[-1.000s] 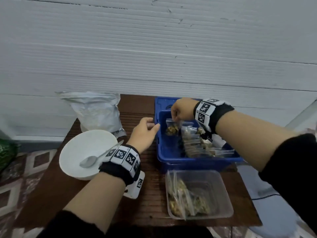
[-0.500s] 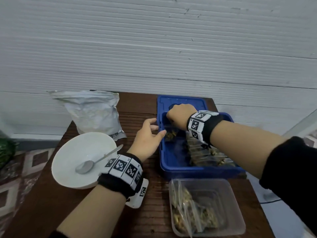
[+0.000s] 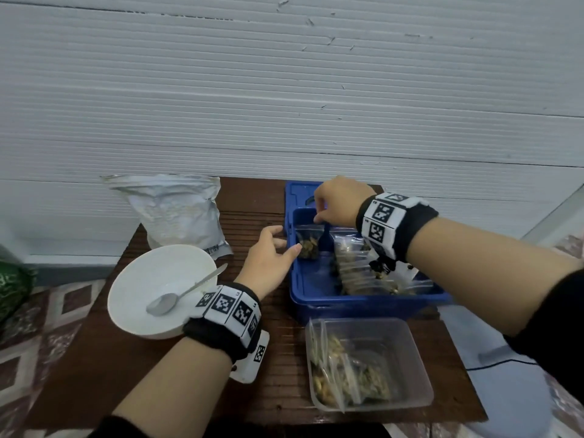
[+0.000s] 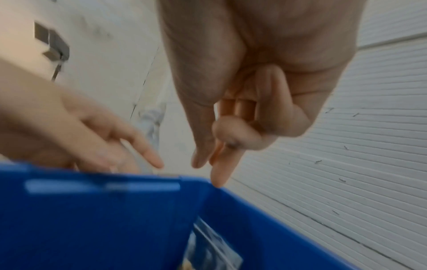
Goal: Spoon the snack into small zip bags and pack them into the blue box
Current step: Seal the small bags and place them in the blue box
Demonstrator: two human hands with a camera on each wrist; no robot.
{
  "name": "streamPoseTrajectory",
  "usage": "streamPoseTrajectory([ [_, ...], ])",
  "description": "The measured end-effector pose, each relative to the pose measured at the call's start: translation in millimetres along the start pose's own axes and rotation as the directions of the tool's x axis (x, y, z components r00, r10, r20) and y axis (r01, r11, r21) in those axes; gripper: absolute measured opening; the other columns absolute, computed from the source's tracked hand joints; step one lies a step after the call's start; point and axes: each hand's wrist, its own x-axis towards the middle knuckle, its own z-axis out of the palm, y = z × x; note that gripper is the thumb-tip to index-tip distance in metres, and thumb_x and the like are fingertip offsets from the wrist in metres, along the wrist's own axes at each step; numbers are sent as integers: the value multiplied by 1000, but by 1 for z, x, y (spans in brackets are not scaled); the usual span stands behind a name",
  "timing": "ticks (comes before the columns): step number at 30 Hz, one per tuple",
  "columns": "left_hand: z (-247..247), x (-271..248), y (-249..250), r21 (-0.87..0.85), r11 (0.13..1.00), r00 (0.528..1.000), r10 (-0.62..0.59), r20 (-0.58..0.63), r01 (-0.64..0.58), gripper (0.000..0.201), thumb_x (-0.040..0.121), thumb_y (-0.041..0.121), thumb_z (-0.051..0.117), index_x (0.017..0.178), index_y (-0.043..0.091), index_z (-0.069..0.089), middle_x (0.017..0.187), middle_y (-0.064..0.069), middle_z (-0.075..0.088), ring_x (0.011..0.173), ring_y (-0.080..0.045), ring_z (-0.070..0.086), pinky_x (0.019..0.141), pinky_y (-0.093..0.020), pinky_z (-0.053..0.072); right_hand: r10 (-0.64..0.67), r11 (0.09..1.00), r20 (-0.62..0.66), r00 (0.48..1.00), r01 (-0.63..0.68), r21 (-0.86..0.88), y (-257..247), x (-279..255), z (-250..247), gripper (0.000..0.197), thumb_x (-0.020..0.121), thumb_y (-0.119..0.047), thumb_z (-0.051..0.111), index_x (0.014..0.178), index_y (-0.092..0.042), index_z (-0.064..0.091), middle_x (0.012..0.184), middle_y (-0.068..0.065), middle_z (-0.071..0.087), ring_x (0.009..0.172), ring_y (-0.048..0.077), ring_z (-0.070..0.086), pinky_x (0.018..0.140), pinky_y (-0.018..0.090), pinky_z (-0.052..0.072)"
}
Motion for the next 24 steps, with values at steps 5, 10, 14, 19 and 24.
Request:
streamPoseTrajectory([
  [5,5,-31,4,19,1000,1000,-10,17,10,56,95,29,59,142,13,33,114,3,58,100,-8,51,80,-19,38,4,972,0,1000,-3,235,-6,-62,6,19,85,-29,69,83,-10,72,80,6,71,78,19,66,74,36,56],
  [10,12,-63,0,47,998,999,-36,26,35,59,96,33,58,144,12,31,128,-5,56,113,-17,53,87,-23,37,60,954,79,995,-80,289,-18,-122,45,29,85,-36,69,80,-8,73,79,6,71,75,19,66,73,34,55],
  [14,16,-89,-9,65,996,998,-64,29,62,59,96,34,57,144,12,31,129,-6,56,119,-20,53,90,-24,38,110,905,201,973,-182,385,-31,-159,79,35,78,-45,73,83,-10,72,84,6,71,77,17,65,67,31,53],
  [19,26,-112,-24,65,994,994,-91,66,87,56,96,35,57,141,11,34,114,0,64,110,-16,57,89,-26,39,132,864,202,970,-213,457,-53,-190,115,33,73,-46,75,81,-16,64,85,3,67,81,19,62,74,36,52],
  [24,32,-132,-23,66,997,998,-46,37,43,34,95,30,59,122,13,47,91,5,59,89,-7,54,73,-19,38,220,850,38,975,-211,482,-62,-204,129,25,85,-30,60,63,-23,51,86,4,64,87,23,61,68,28,42],
])
